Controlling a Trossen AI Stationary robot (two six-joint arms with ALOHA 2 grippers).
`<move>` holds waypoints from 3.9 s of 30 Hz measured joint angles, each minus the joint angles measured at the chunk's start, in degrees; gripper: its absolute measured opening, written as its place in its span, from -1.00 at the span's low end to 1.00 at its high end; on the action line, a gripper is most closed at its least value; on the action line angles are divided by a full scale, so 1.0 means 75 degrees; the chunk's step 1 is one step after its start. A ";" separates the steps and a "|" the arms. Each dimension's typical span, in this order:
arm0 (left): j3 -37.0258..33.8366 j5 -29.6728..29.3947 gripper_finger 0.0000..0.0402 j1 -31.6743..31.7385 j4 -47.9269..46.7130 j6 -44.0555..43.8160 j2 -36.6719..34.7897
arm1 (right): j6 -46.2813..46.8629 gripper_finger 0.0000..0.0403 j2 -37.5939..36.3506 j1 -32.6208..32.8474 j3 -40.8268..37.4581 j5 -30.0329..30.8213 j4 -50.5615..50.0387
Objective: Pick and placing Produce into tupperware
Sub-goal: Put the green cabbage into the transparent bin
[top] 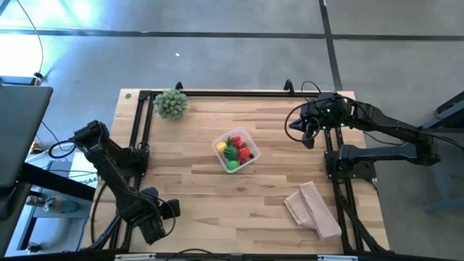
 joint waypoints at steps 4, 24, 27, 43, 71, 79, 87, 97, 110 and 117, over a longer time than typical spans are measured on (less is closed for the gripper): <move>0.0004 0.0285 -0.06 0.0134 0.0022 -0.0051 0.0000 | 0.0000 -0.98 0.0000 0.0000 -0.0002 -0.0002 0.0000; 0.0007 0.0249 0.43 0.0126 -0.0081 -0.0112 0.0286 | 0.0000 -0.98 0.0000 0.0000 -0.0002 0.0000 0.0000; 0.0007 0.0250 0.56 0.0126 -0.0078 -0.0112 0.0313 | 0.0000 -0.98 -0.0003 -0.0003 -0.0002 0.0000 -0.0003; 0.0004 0.0305 0.71 0.0132 -0.0052 -0.0174 0.0887 | 0.0000 -0.98 0.0000 -0.0003 -0.0003 0.0000 0.0000; 0.0001 0.0191 0.66 0.0231 0.0020 -0.0077 0.1672 | 0.0000 -0.98 -0.0003 0.0000 -0.0003 -0.0003 0.0000; 0.0001 0.0180 0.33 0.0231 0.0138 -0.0077 0.1673 | 0.0000 -0.98 -0.0003 -0.0002 -0.0003 0.0000 0.0000; 0.0005 0.0177 0.17 0.0231 0.0122 -0.0077 0.1687 | 0.0000 -0.98 -0.0001 -0.0002 -0.0003 0.0000 0.0000; 0.0007 0.0174 0.22 0.0228 0.0109 0.0008 0.1696 | 0.0000 -0.98 -0.0003 0.0000 -0.0003 0.0000 0.0000; 0.0007 0.0069 0.18 0.0226 0.0005 0.0394 0.1702 | 0.0000 -0.98 -0.0001 -0.0001 -0.0003 -0.0001 0.0000; 0.0308 -0.1067 0.14 0.0225 -0.0292 0.1717 0.1693 | 0.0000 -0.98 -0.0003 0.0000 -0.0003 0.0000 0.0000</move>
